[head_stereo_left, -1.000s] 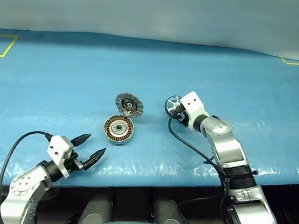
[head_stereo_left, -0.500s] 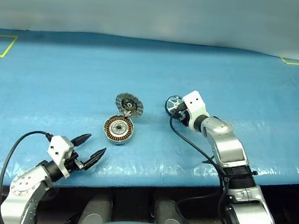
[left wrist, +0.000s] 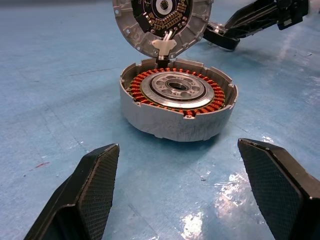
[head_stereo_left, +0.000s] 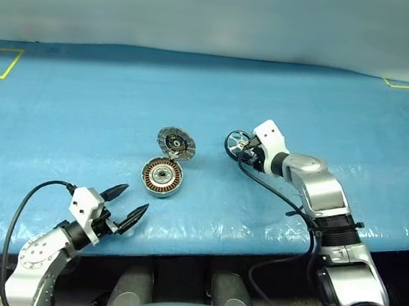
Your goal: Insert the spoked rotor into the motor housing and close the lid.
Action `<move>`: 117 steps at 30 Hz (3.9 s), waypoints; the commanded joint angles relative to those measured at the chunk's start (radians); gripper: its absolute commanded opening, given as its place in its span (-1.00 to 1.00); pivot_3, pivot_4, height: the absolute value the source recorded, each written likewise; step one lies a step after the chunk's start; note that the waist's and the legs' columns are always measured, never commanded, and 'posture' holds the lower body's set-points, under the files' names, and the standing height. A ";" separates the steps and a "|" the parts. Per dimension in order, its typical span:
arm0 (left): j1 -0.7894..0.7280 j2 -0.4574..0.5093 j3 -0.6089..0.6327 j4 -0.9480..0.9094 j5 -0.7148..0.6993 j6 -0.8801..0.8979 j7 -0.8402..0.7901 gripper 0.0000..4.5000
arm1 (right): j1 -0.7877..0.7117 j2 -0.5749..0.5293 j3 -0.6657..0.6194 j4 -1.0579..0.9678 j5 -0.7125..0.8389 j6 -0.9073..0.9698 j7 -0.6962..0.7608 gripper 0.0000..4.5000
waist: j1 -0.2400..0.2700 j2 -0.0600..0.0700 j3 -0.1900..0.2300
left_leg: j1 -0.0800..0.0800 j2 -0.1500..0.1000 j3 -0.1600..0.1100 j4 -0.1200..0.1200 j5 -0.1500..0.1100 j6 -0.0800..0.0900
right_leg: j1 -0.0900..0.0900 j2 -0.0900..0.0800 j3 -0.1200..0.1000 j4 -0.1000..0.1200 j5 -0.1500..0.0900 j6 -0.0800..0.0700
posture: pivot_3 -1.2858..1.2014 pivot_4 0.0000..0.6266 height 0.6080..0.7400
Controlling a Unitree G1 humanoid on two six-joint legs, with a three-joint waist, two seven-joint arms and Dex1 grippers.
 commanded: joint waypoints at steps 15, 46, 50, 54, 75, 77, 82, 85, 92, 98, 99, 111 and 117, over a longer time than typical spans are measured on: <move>0.028 -0.005 -0.015 -0.005 0.010 -0.045 0.017 0.84 | -0.097 0.000 0.057 0.204 -0.027 -0.042 0.073 -0.30 | -0.004 0.000 -0.002 | 0.001 0.000 0.000 0.001 0.000 0.000 | 0.001 0.000 0.000 0.000 0.000 0.000 | 0.03 -0.52 1.00; -0.035 0.023 0.004 0.009 -0.027 -0.055 -0.038 0.84 | 0.278 -0.093 -0.079 -0.311 0.351 -0.058 0.363 -0.48 | 0.011 0.000 -0.003 | -0.001 0.000 0.000 0.005 0.000 0.001 | 0.001 0.000 0.000 0.001 0.001 0.001 | 0.03 -0.52 1.00; -0.042 0.020 -0.001 0.018 -0.014 -0.082 -0.039 0.84 | 0.285 -0.059 -0.075 -0.343 0.432 -0.040 0.402 -0.48 | 0.011 0.000 -0.003 | -0.001 0.000 0.000 0.006 0.000 0.001 | 0.001 0.000 0.000 0.001 0.001 0.001 | 0.03 -0.52 1.00; -0.045 0.020 -0.007 0.027 0.006 -0.114 -0.039 0.84 | 0.280 -0.023 -0.054 -0.368 0.479 -0.036 0.407 -0.48 | 0.013 0.000 -0.003 | -0.002 0.000 0.000 0.007 0.000 0.001 | 0.001 0.000 0.000 0.001 0.001 0.001 | 0.03 -0.52 1.00; -0.052 0.015 -0.006 0.056 0.009 -0.226 -0.060 0.84 | 0.129 0.182 0.078 -0.222 0.413 -0.086 0.294 -0.48 | 0.012 0.000 -0.003 | -0.002 0.000 0.000 0.007 0.000 0.001 | 0.001 0.000 0.000 0.001 0.001 0.001 | 0.03 -0.52 1.00; -0.049 0.014 -0.007 0.058 0.007 -0.229 -0.060 0.84 | 0.116 0.192 0.091 -0.190 0.390 -0.104 0.288 -0.48 | 0.011 0.000 -0.003 | -0.002 0.000 0.000 0.006 0.000 0.001 | 0.001 0.000 0.000 0.001 0.001 0.001 | 0.03 -0.52 1.00; -0.043 0.014 -0.008 0.057 0.005 -0.233 -0.058 0.84 | 0.087 0.211 0.109 -0.124 0.343 -0.145 0.274 -0.48 | 0.011 0.000 -0.002 | -0.002 0.000 0.000 0.006 0.000 0.001 | 0.001 0.000 0.000 0.002 0.001 0.001 | 0.03 -0.52 1.00; -0.039 0.014 -0.006 0.055 0.005 -0.237 -0.054 0.84 | 0.077 0.220 0.117 -0.109 0.329 -0.156 0.274 -0.48 | 0.011 0.000 -0.002 | -0.002 0.000 0.000 0.006 0.000 0.001 | 0.000 0.000 0.000 0.002 0.001 0.001 | 0.03 -0.52 1.00; -0.030 0.013 -0.007 0.054 0.013 -0.250 -0.038 0.84 | 0.066 0.218 0.134 -0.086 0.293 -0.172 0.278 -0.48 | 0.010 0.000 -0.002 | -0.002 0.000 0.000 0.006 0.000 0.001 | 0.000 0.000 0.000 0.002 0.001 0.001 | 0.03 -0.52 1.00; -0.024 0.013 -0.007 0.053 0.010 -0.246 -0.036 0.84 | 0.065 0.221 0.152 -0.080 0.260 -0.175 0.272 -0.48 | 0.010 0.000 -0.002 | -0.002 0.000 0.000 0.006 0.000 0.001 | 0.000 0.000 0.000 0.002 0.001 0.001 | 0.03 -0.52 1.00; -0.023 0.013 -0.007 0.053 0.010 -0.246 -0.036 0.84 | 0.065 0.222 0.152 -0.079 0.258 -0.175 0.270 -0.48 | 0.009 0.000 -0.002 | -0.002 0.000 0.000 0.006 0.000 0.001 | 0.000 0.000 0.000 0.002 0.001 0.001 | 0.03 -0.52 1.00; -0.022 0.018 -0.004 0.053 0.013 -0.244 -0.034 0.84 | 0.062 0.234 0.158 -0.067 0.230 -0.170 0.261 -0.48 | 0.005 0.000 -0.002 | -0.001 0.000 0.000 0.007 0.000 0.000 | 0.000 0.000 0.000 0.003 0.001 0.001 | 0.03 -0.52 1.00; -0.021 0.020 -0.001 0.054 0.019 -0.242 -0.030 0.84 | 0.059 0.233 0.161 -0.069 0.215 -0.189 0.256 0.22 | 0.006 0.000 -0.002 | -0.001 0.000 0.000 0.007 0.000 0.001 | 0.000 0.000 0.000 0.003 0.001 0.001 | 0.03 -0.52 1.00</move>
